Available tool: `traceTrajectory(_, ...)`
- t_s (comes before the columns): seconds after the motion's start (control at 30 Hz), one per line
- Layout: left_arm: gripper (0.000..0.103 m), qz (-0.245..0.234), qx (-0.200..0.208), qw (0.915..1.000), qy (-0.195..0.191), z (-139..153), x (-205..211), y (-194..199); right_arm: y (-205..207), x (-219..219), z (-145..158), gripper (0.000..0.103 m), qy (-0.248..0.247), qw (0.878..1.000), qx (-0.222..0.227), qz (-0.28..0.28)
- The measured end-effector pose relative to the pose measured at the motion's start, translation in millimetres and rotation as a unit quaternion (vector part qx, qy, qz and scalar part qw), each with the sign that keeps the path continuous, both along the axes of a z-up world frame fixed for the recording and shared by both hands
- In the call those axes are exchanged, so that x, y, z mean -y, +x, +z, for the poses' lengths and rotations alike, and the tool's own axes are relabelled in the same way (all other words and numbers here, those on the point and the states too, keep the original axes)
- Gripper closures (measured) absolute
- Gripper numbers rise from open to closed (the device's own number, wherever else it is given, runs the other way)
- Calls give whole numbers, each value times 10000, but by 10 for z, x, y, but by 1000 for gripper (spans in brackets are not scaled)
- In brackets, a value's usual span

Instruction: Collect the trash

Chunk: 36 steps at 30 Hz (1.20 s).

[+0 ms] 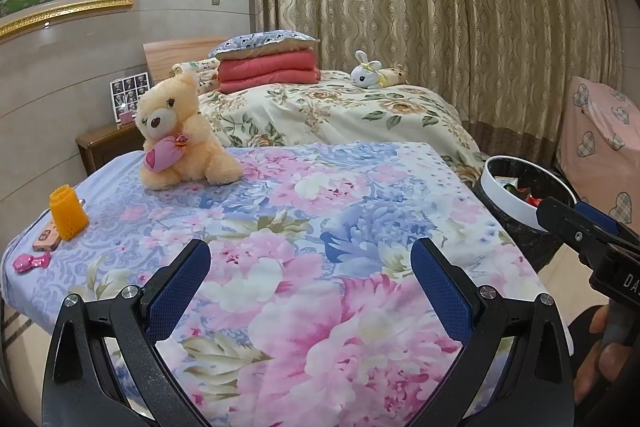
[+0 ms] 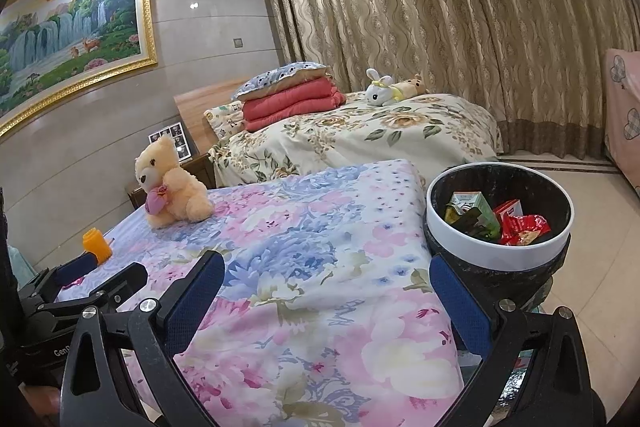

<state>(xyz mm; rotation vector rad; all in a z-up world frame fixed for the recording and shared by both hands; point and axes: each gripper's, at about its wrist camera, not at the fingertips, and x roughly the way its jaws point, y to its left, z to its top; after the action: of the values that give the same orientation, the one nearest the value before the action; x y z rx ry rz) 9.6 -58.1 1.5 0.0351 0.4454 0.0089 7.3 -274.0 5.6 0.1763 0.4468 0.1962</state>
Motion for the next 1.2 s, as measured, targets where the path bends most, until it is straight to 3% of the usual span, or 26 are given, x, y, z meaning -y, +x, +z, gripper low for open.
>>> traceTrajectory(1.2, 1, -59, -70, 10000, -24, -40, 14, 23, 3, -35, -15, 0, -29, 10000, -45, 21)
